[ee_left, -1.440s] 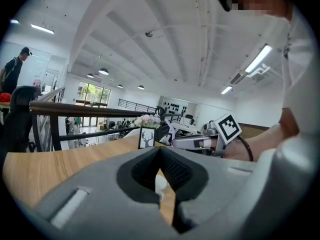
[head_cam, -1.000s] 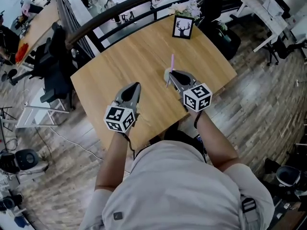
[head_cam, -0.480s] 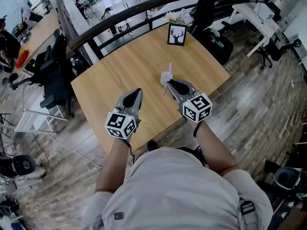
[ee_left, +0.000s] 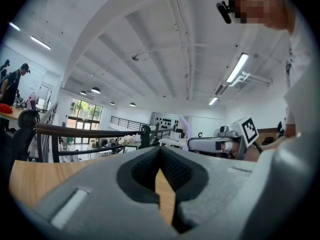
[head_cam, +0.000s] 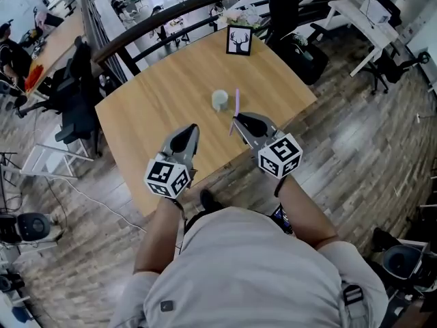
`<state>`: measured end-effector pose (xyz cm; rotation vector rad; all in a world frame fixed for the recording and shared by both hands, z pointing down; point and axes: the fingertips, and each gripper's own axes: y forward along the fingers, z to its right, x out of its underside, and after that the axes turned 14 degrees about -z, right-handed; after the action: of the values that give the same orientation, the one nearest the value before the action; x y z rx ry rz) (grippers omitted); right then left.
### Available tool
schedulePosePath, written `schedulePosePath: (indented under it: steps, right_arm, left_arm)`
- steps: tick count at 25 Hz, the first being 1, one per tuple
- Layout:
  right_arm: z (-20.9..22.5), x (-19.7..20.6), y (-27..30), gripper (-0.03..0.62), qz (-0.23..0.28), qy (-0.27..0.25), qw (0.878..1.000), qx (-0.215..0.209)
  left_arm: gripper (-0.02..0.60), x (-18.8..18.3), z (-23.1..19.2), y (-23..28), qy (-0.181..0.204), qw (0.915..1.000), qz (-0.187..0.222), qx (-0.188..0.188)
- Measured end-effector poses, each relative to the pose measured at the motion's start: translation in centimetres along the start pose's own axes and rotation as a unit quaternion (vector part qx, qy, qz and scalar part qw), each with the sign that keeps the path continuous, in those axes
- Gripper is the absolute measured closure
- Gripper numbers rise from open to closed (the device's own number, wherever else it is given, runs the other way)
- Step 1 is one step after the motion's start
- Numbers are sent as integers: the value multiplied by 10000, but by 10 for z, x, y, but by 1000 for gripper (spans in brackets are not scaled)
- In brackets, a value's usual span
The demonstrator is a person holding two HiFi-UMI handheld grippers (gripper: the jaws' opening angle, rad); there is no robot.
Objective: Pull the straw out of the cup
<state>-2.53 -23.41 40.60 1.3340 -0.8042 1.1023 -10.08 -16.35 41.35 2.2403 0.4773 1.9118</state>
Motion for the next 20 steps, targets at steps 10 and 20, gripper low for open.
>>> schedulePosePath:
  steps: [10,20]
  right_arm:
    - [-21,41,-117,551,122,-134,9991,-378]
    - [-51,63,-179,553,278,-118,9979,-578]
  left_arm:
    - [578,38,121,-16,-68,9997,7,-218]
    - [578,51,190,-41,94,9995,-44,-296]
